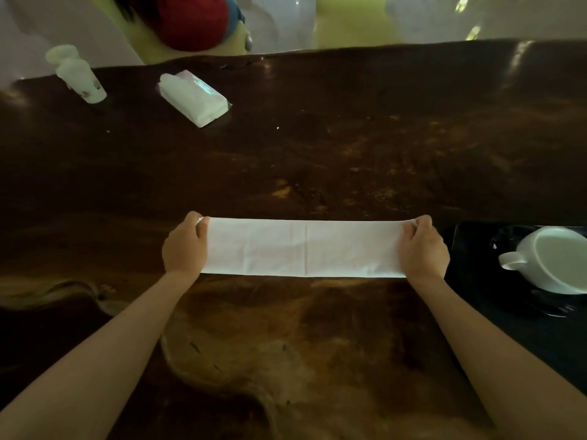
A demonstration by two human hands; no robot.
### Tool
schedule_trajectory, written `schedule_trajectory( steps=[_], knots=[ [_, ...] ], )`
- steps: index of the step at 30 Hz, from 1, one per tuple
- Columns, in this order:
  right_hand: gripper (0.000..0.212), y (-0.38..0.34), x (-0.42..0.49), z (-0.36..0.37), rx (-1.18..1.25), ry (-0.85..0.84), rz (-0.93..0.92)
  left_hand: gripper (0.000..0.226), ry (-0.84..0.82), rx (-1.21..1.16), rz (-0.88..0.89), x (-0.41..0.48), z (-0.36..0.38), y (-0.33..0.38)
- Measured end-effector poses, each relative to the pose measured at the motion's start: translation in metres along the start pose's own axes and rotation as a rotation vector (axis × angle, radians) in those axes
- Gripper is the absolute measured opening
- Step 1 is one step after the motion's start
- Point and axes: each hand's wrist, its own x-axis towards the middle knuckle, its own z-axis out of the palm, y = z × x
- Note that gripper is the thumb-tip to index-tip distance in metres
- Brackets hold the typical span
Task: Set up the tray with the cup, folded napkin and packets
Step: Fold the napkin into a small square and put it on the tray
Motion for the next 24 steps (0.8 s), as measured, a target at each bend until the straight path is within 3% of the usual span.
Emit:
schedule_trajectory(
  steps=[7, 14, 18, 20, 22, 24],
  knots=[
    [0.028, -0.001, -0.002, 0.016, -0.237, 0.067, -0.053, 0.027, 0.018, 0.183, 0.044, -0.002, 0.01, 0.001],
    [0.026, -0.006, -0.002, 0.017, -0.222, 0.108, -0.052, 0.024, -0.062, 0.317, 0.021, -0.002, 0.01, 0.008],
    [0.036, -0.026, -0.006, 0.007, -0.18, 0.157, -0.019, 0.034, 0.086, 0.265, -0.035, -0.003, -0.001, 0.016],
    [0.038, -0.064, -0.024, 0.014, -0.02, 0.154, -0.221, 0.035, 0.13, 0.156, 0.109, -0.015, 0.0, 0.041],
    [0.039, -0.103, -0.054, 0.035, 0.068, -0.061, -0.557, 0.042, 0.011, 0.072, 0.295, -0.035, 0.016, 0.066],
    [0.048, -0.119, -0.081, 0.06, -0.073, -0.304, -0.798, 0.052, -0.163, 0.183, 0.373, -0.049, 0.035, 0.07]
  ],
)
